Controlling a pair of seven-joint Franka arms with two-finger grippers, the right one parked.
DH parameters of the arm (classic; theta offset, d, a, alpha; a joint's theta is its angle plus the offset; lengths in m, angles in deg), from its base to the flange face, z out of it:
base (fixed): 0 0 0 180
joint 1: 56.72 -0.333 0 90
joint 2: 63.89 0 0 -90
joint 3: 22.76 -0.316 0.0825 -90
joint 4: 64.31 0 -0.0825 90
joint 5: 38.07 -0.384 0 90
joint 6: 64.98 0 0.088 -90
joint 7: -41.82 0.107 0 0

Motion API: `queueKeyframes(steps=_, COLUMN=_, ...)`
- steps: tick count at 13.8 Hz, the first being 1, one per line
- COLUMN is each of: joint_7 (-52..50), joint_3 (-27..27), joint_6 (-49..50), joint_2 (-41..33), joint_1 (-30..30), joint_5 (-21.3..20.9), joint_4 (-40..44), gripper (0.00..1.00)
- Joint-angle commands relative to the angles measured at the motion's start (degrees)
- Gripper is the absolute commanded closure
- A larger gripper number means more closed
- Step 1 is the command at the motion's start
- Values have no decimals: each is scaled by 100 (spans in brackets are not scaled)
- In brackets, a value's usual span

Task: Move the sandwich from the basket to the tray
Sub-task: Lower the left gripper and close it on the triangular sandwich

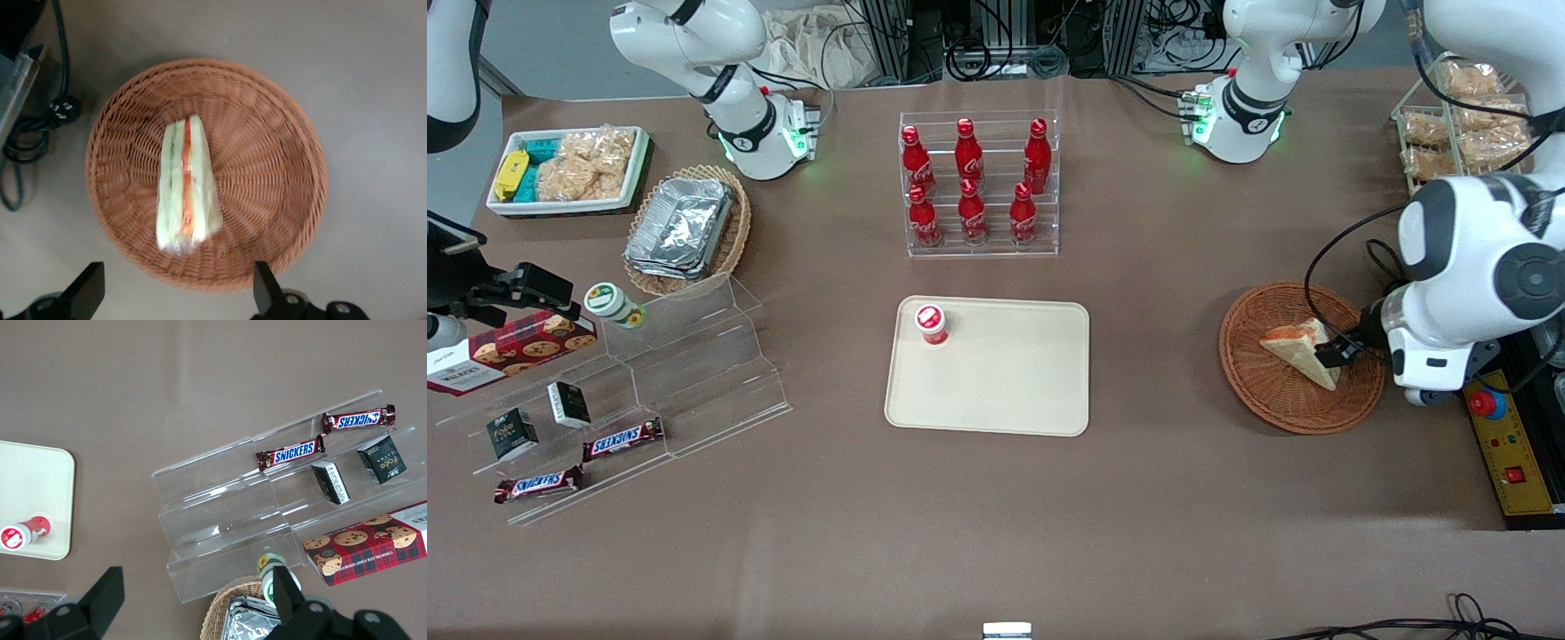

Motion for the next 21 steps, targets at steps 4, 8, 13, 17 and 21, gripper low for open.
queueKeyframes(steps=4, joint_7=-1460, joint_3=28, joint_6=-886, joint_2=208, joint_1=-3, joint_5=-532, joint_4=-721, gripper=0)
queueKeyframes(steps=8, joint_7=-1618, joint_3=28, joint_6=-1317, joint_2=216, joint_1=-3, joint_5=-532, joint_4=-1161, gripper=0)
queueKeyframes(steps=13, joint_7=-1618, joint_3=20, joint_6=-1617, joint_2=427, joint_1=-12, joint_5=-532, joint_4=-1198, gripper=30)
queueKeyframes(steps=17, joint_7=-1557, joint_3=28, joint_6=-1573, joint_2=410, joint_1=-12, joint_5=-532, joint_4=-987, gripper=100)
queueKeyframes(steps=21, joint_7=-1452, joint_3=46, joint_6=-918, joint_2=384, joint_1=-3, joint_5=-524, joint_4=-399, gripper=100)
